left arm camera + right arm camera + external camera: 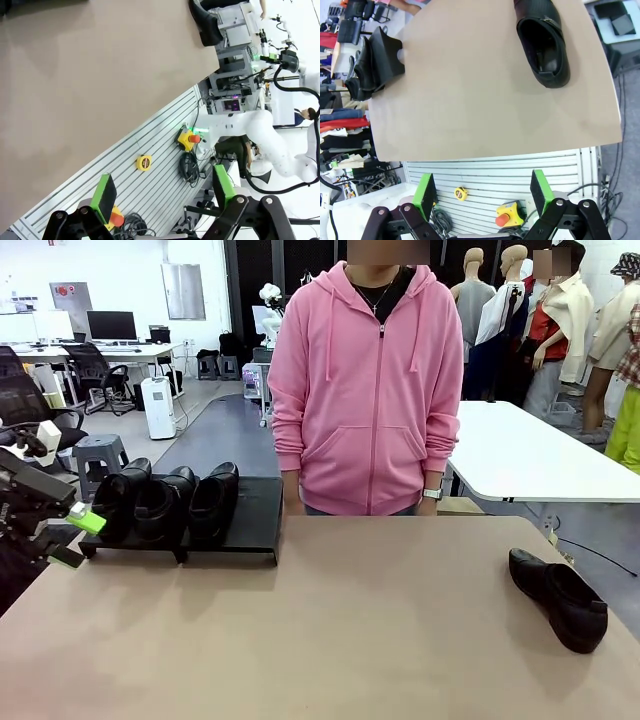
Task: Organize the shoes by placing them on the stand.
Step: Pick up one Shoe and place it in the middle of the table.
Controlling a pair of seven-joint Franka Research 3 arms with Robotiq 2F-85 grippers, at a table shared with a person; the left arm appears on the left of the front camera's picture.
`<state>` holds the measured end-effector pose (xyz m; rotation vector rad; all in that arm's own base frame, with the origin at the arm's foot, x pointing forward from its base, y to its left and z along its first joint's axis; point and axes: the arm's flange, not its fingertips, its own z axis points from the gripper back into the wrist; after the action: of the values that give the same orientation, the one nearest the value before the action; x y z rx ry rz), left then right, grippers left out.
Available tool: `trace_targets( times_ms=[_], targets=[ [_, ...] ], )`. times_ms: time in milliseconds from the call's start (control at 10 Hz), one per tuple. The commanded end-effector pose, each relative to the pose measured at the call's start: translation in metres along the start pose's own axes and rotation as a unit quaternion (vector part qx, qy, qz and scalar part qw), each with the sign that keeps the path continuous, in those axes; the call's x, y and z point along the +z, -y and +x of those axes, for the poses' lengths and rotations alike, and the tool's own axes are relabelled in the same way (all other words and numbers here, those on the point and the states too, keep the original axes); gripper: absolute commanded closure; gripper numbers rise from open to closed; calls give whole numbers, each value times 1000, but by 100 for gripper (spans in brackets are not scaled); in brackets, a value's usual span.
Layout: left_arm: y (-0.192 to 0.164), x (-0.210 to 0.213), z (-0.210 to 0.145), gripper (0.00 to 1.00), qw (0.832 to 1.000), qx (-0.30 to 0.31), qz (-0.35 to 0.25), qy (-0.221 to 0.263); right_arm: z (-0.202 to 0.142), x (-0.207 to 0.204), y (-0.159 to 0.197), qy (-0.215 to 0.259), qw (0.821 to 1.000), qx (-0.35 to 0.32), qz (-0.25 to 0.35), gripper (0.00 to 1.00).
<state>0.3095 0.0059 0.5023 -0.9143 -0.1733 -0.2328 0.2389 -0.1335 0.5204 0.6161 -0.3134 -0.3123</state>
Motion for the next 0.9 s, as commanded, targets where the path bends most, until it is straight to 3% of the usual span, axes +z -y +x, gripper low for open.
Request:
trace_targets(
  times_ms=[0,200,300,400,500,600,800],
  targets=[
    [0,1,2,0,1000,-11,-11,5,0,1,0,2,1000,12,15,0],
    [0,1,2,0,1000,-11,-11,5,0,0,0,0,1000,0,0,0],
    [0,1,2,0,1000,-11,-11,5,13,-26,-19,6,992,26,-124,0],
    [0,1,2,0,1000,-11,-11,5,35,-61,-41,13,970,83,-228,0],
    [0,1,2,0,1000,-11,-11,5,59,-91,-58,51,932,126,-335,0],
    [0,1,2,0,1000,-11,-11,5,75,-118,-75,81,910,151,-377,0],
    [0,1,2,0,1000,-11,-11,5,83,-146,-90,98,916,179,-346,0]
  ],
)
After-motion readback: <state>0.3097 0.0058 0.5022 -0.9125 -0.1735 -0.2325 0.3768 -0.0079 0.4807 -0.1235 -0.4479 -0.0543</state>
